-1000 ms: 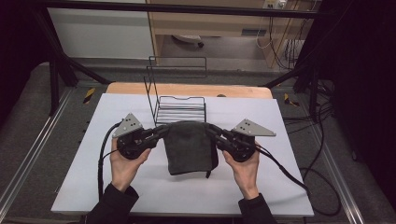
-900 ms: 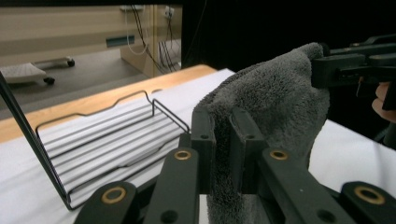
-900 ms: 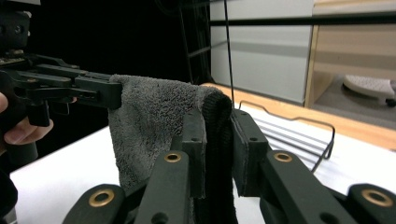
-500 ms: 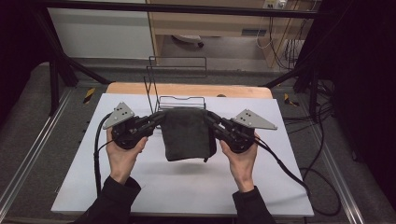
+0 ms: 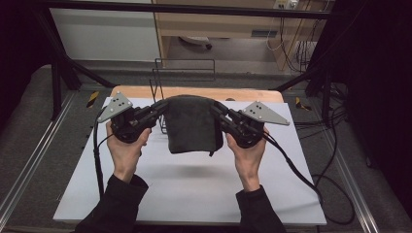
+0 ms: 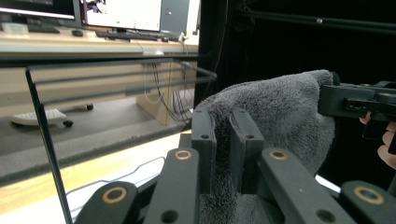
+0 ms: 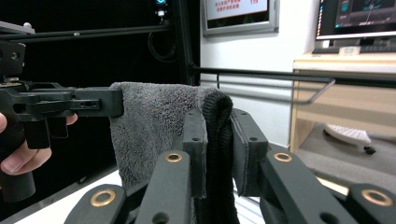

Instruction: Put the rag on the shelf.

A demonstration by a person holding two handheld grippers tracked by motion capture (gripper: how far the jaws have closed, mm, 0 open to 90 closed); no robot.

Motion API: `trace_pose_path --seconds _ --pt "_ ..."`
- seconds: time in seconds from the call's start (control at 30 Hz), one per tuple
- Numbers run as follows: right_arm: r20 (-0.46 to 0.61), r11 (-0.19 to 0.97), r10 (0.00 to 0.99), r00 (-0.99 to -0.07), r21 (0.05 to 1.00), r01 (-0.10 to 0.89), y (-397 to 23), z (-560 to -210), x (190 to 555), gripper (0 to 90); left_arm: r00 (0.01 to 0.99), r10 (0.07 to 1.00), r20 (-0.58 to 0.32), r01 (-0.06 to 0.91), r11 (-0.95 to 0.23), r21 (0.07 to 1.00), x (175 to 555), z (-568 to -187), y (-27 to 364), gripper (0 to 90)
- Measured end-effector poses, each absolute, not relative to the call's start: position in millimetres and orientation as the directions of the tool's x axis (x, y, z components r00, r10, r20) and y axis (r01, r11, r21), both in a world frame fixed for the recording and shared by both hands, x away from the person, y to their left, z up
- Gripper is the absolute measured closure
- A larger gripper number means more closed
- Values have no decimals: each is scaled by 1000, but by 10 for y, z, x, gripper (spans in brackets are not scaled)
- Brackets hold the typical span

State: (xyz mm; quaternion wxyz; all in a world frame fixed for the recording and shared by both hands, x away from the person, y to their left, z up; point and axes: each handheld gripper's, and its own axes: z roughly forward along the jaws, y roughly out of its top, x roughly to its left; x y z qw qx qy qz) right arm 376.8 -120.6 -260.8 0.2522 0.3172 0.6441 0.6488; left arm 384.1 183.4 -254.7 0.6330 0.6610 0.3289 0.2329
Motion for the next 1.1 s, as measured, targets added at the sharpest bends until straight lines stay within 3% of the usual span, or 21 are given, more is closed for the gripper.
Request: trace_pose_path --seconds 1.1 --pt "33 -109 762 -647 991 -77 -968 -1793 4064 783 643 755 -127 -3 167 986 4065 -1798 1931 815"
